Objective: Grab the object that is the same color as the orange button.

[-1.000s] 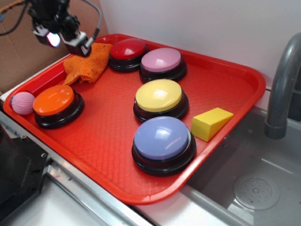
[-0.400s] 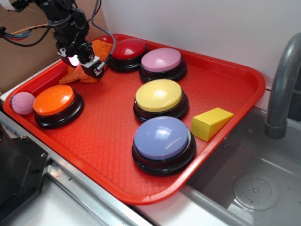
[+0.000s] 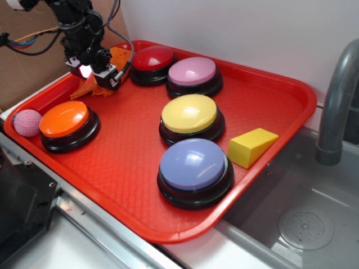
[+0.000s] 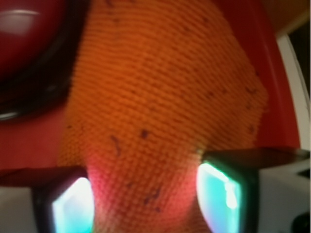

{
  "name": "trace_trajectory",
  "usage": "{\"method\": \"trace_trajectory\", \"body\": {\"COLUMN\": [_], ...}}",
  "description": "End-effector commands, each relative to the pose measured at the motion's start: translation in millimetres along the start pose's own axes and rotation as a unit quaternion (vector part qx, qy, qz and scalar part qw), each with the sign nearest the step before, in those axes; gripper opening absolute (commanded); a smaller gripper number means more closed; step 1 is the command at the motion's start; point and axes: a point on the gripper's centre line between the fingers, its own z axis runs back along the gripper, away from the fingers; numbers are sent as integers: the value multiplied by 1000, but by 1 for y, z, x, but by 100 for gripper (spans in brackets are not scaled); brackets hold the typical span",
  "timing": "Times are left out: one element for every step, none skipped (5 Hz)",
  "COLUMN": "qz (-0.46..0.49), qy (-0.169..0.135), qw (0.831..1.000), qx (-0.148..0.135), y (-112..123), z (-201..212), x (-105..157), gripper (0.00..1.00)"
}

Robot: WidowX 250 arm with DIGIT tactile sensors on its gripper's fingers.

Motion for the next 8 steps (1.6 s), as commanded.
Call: {"method": "trace_trajectory", "body": {"qz": [4,12,32,55,44,16,-32,-57], "qy": [-11,-5,3,21,45,30,16,-7], "qw": [1000,1000,999,998,998,999,999,997], "qx": [17,20,26,20,-6,-23,-41,-56], "y": [4,5,2,-2,-13,-38,-66,-86], "z": [10,10,13,28,59,98,137,155], "x": [17,17,15,13,14,7,-9,-27], "gripper": [0,0,0,0,0,0,0,0]}}
